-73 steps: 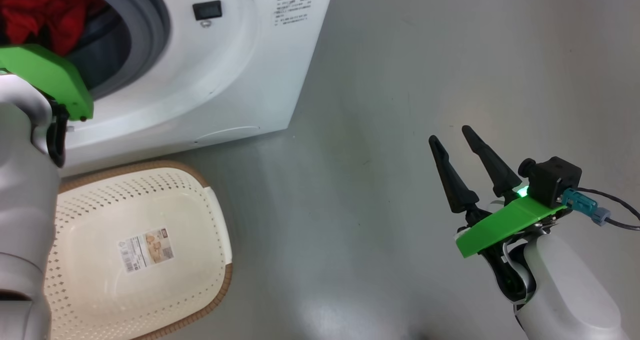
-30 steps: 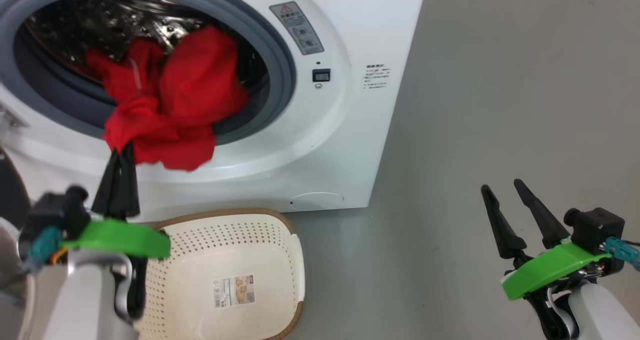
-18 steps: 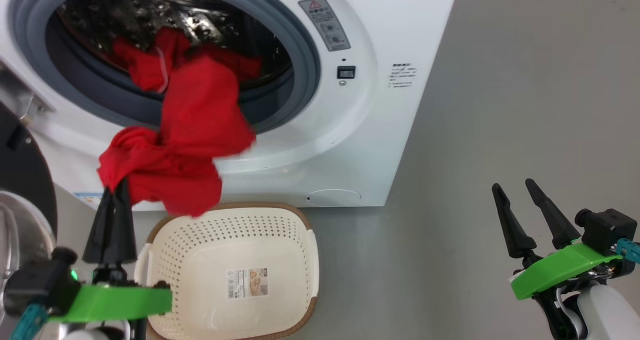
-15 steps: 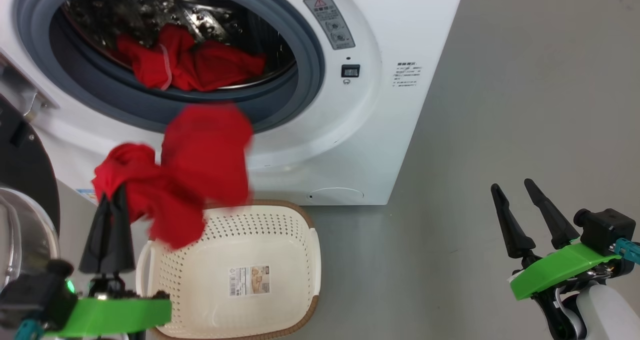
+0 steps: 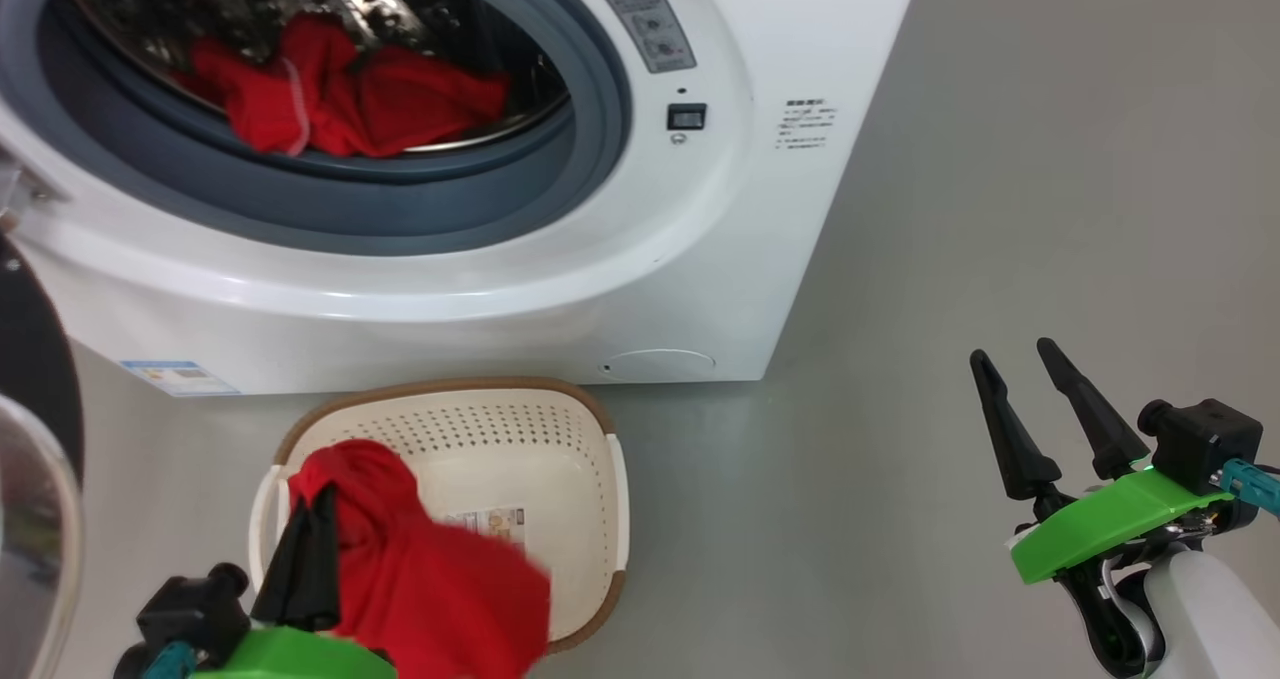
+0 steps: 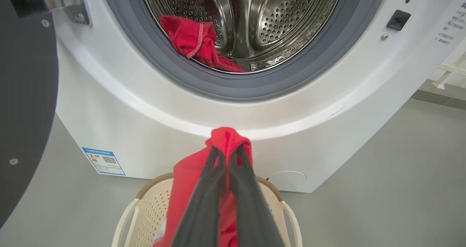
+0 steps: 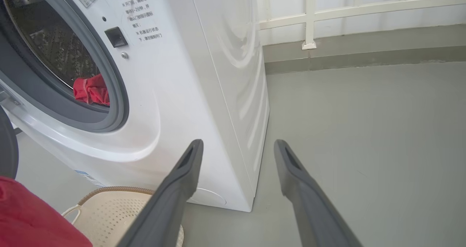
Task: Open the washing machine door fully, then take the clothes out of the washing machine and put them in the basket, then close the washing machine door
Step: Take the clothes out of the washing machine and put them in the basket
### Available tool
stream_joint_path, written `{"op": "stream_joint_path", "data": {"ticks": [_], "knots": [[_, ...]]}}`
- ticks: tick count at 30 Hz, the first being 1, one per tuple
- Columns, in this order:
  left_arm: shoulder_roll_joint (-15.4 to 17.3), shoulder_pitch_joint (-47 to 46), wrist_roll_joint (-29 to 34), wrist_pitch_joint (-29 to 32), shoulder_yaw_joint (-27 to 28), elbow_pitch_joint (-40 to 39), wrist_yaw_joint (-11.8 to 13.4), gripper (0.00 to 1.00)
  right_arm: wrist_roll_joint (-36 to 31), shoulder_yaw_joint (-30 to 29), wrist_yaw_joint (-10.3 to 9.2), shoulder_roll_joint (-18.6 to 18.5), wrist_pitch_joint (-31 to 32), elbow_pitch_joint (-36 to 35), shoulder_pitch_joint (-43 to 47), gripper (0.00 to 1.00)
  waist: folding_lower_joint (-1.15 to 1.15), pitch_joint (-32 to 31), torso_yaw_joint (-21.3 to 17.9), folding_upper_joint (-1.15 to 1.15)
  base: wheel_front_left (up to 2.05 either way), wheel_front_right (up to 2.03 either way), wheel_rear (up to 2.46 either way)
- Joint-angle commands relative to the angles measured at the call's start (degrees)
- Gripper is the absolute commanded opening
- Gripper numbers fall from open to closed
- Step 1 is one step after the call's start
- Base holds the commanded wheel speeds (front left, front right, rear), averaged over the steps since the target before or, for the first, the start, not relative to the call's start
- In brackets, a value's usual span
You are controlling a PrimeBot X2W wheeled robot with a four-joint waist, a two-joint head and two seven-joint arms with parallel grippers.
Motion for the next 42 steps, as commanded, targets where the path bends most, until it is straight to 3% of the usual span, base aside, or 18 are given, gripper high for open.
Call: {"op": "stream_joint_path", "data": {"ticks": [1, 12, 20, 42], "knots": [[0.9, -3.2, -0.4, -1.4, 1.9, 2.3, -0.8, 0.00, -0.2, 1.1, 0.09, -0.4, -0.7, -1.3, -0.4, 1.00, 0.00, 1.0, -1.1, 0.00, 0.00, 0.00, 0.00], [1.1, -13.9, 0.0, -3.8, 0.4, 25.8, -4.4, 0.00, 0.0, 0.7, 0.09, 1.1, -0.7, -1.6, -1.2, 1.00, 0.00, 4.1, -3.5, 0.00, 0.00, 0.00, 0.00], [1.1, -23.6, 2.2, -3.8, -0.9, 42.1, -5.3, 0.00, -0.2, 1.3, 0.09, 2.3, -0.7, -2.2, -3.3, 1.00, 0.00, 7.6, -5.9, 0.00, 0.00, 0.00, 0.00], [4.9, -36.2, 1.0, -3.8, -3.1, 63.7, -5.7, 0.00, -0.6, 3.9, 0.09, 5.4, -0.7, -5.1, -8.5, 1.00, 0.00, 19.0, -14.2, 0.00, 0.00, 0.00, 0.00]]}}
